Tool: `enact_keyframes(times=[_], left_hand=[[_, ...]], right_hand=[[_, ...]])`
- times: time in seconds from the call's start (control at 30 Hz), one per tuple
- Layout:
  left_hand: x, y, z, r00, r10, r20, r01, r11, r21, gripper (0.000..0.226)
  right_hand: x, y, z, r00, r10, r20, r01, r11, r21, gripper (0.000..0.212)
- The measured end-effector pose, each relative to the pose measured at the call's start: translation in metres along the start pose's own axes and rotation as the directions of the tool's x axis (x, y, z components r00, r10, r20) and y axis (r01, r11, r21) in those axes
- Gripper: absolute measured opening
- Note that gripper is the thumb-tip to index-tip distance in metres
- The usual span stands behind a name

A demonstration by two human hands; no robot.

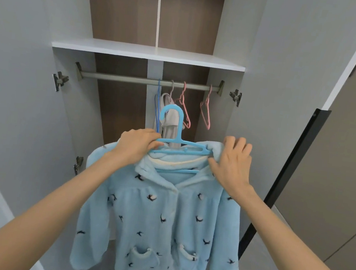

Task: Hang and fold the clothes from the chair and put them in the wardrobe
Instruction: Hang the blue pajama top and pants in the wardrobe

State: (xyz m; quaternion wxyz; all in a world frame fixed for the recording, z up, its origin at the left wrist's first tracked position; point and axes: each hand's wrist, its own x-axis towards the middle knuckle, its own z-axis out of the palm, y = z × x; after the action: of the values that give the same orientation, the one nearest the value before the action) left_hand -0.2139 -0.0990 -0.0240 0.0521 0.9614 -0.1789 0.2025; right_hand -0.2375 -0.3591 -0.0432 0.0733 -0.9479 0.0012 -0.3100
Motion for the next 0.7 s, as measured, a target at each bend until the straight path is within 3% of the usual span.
enact_keyframes(times=[0.1, 0.23, 0.33, 0.5, 0.63, 0.7], left_hand=[[-0.004, -0.004, -0.003, 0.993, -0.039, 0.114, 0.042, 0.999, -0.025, 0.033], [-0.013, -0.001, 0.012, 0.970, -0.104, 0.220, 0.109, 0.994, -0.008, 0.054], [-0.021, 0.004, 0.029, 0.963, -0.169, 0.210, 0.176, 0.984, -0.015, 0.065], [-0.027, 0.015, 0.037, 0.937, -0.291, 0.191, 0.311, 0.947, -0.084, 0.060], [-0.025, 0.015, 0.046, 0.923, -0.320, 0.213, 0.344, 0.935, -0.086, 0.059], [-0.025, 0.015, 0.051, 0.938, -0.304, 0.166, 0.330, 0.930, -0.160, 0.054]], right_hand=[[0.005, 0.006, -0.003, 0.998, -0.032, 0.056, 0.032, 0.999, -0.011, 0.035], [0.012, 0.006, -0.002, 0.989, -0.016, 0.145, 0.017, 1.000, -0.003, 0.018], [0.020, -0.001, -0.008, 0.989, -0.048, 0.139, 0.041, 0.998, 0.053, 0.020], [0.021, -0.015, -0.021, 0.991, -0.099, 0.087, 0.093, 0.993, 0.078, 0.027], [0.000, -0.022, -0.018, 0.990, -0.120, 0.080, 0.111, 0.988, 0.111, 0.023], [-0.016, -0.017, -0.009, 0.982, -0.114, 0.153, 0.089, 0.983, 0.162, 0.026]])
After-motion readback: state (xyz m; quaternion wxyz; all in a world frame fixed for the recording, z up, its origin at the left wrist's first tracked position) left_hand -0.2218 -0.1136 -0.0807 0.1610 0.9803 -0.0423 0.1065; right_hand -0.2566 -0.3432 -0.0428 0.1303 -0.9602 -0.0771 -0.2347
